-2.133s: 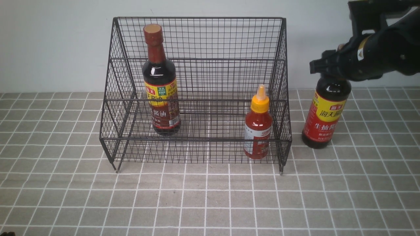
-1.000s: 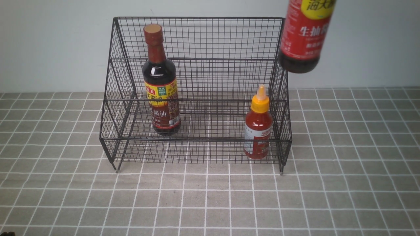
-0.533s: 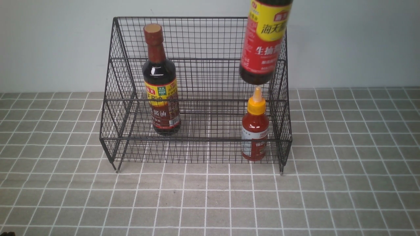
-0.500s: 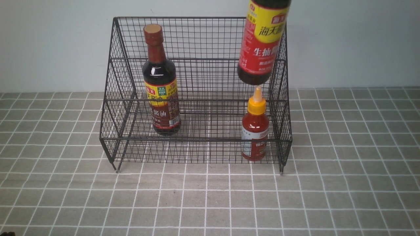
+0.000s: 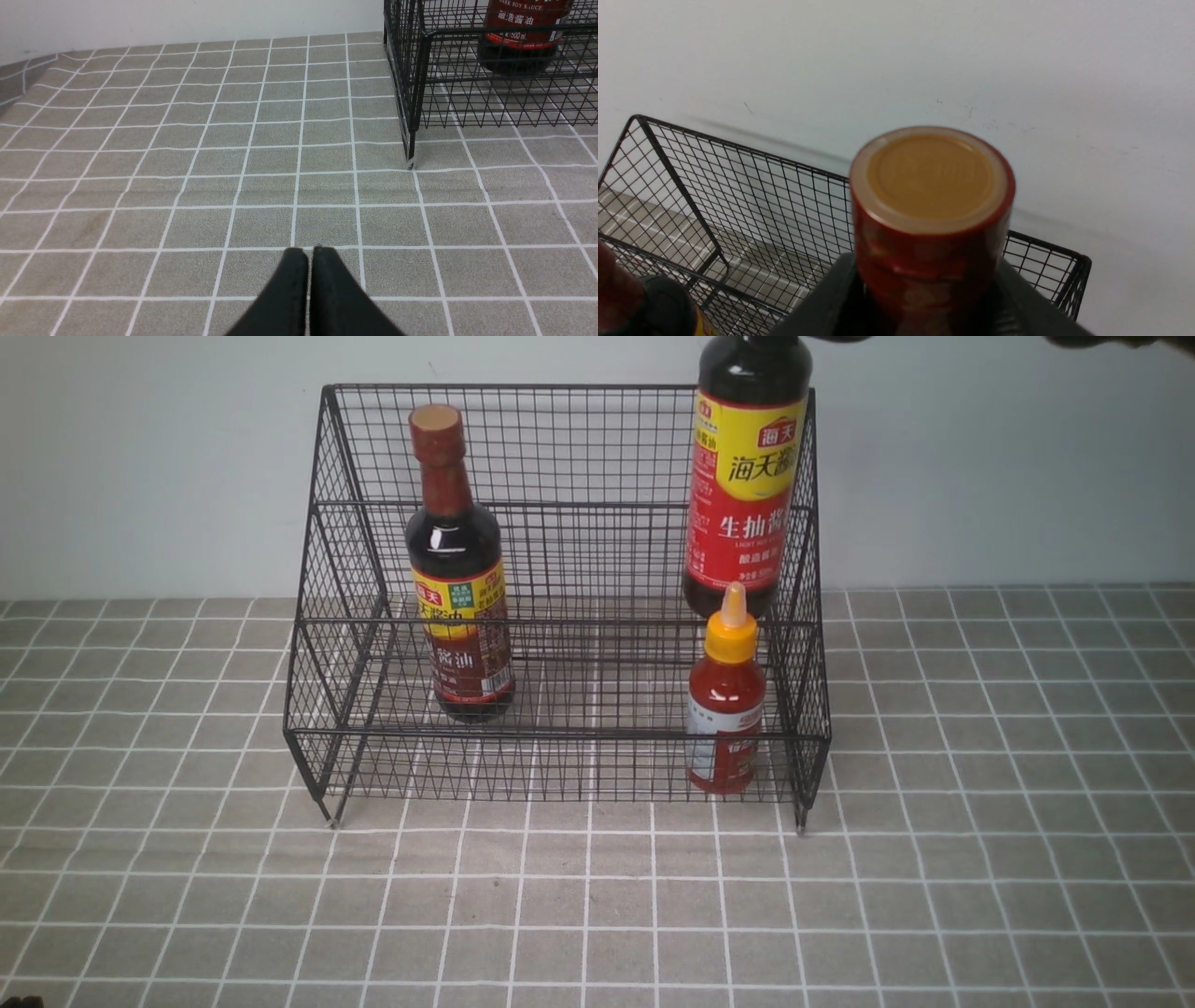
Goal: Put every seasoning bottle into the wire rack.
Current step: Use the right arm to put the condiment bottle back on the shelf
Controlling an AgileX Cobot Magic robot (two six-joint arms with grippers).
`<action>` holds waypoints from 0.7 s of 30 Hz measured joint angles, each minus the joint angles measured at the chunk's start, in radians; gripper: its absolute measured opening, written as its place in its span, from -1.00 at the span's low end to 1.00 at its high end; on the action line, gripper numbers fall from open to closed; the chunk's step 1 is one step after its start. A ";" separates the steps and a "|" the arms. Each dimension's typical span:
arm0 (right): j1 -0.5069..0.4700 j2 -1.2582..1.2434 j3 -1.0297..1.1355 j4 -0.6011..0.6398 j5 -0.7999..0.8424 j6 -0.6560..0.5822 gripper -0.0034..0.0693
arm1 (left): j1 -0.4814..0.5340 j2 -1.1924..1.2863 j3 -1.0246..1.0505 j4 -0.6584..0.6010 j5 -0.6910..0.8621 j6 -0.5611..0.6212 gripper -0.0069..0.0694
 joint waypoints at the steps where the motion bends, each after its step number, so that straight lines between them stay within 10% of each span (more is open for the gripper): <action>1: 0.000 0.003 0.000 -0.007 -0.011 0.002 -0.12 | 0.000 0.000 0.000 0.000 0.000 0.000 -0.84; 21: 0.000 0.043 0.012 -0.143 0.001 0.209 -0.12 | 0.000 0.000 0.000 0.000 0.000 0.000 -0.84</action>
